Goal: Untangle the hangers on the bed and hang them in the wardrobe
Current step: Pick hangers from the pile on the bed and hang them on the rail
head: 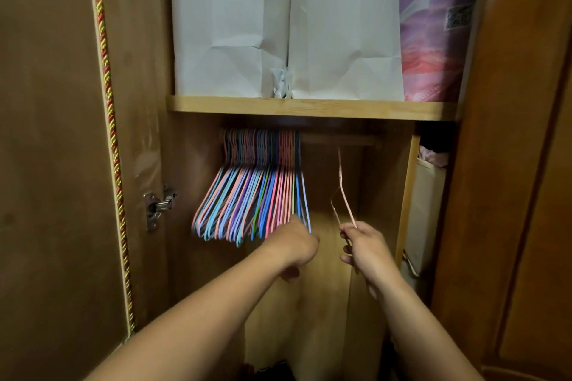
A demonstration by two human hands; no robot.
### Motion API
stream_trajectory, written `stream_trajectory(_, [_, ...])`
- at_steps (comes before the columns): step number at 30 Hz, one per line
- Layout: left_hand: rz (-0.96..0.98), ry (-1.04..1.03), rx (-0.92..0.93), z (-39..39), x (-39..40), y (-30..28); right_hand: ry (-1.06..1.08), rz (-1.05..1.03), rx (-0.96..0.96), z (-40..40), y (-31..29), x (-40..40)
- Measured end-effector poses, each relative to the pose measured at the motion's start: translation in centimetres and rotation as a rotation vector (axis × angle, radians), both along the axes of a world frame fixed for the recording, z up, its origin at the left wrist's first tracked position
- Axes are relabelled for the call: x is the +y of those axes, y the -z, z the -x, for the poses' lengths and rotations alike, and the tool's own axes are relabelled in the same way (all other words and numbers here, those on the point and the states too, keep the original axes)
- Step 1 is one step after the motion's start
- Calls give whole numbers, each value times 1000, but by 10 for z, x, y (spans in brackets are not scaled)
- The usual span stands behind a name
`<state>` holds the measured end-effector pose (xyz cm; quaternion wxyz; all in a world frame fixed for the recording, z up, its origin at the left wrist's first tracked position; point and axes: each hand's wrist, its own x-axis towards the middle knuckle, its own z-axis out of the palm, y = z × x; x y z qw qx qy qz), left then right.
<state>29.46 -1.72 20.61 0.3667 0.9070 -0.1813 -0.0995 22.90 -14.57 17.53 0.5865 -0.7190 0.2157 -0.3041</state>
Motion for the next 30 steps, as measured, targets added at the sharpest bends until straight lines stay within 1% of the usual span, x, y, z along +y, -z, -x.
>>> stream_trajectory(3, [-26, 36, 5, -3, 24, 7, 31, 69, -18, -11, -10, -6])
stream_trajectory(5, [-18, 56, -24, -9, 37, 6, 23, 94, -43, -22, -22, -6])
stream_trajectory(8, [-16, 21, -158, -22, 55, 1, 17, 120, -42, -50, -34, -5])
stream_trajectory(10, [-16, -31, -210, -35, 68, 3, 30, 162, -4, -69, -34, -4])
stream_trajectory(13, [19, -78, -207, -51, 85, 7, 50, 267, 99, -90, -21, -7])
stream_trajectory(16, [48, -103, -192, -60, 98, 13, 26, 370, 178, -100, -4, -10])
stream_trajectory(18, [62, -111, -183, -65, 102, 15, 11, 441, 180, -104, -2, -8])
stream_trajectory(24, [84, -132, -156, -69, 103, 17, -38, 558, 190, -120, -7, 7])
stream_trajectory(26, [96, -133, -136, -68, 103, 16, -40, 565, 205, -127, -6, 10])
stream_trajectory(30, [104, -129, -112, -67, 103, 15, -62, 511, 206, -131, -6, 20])
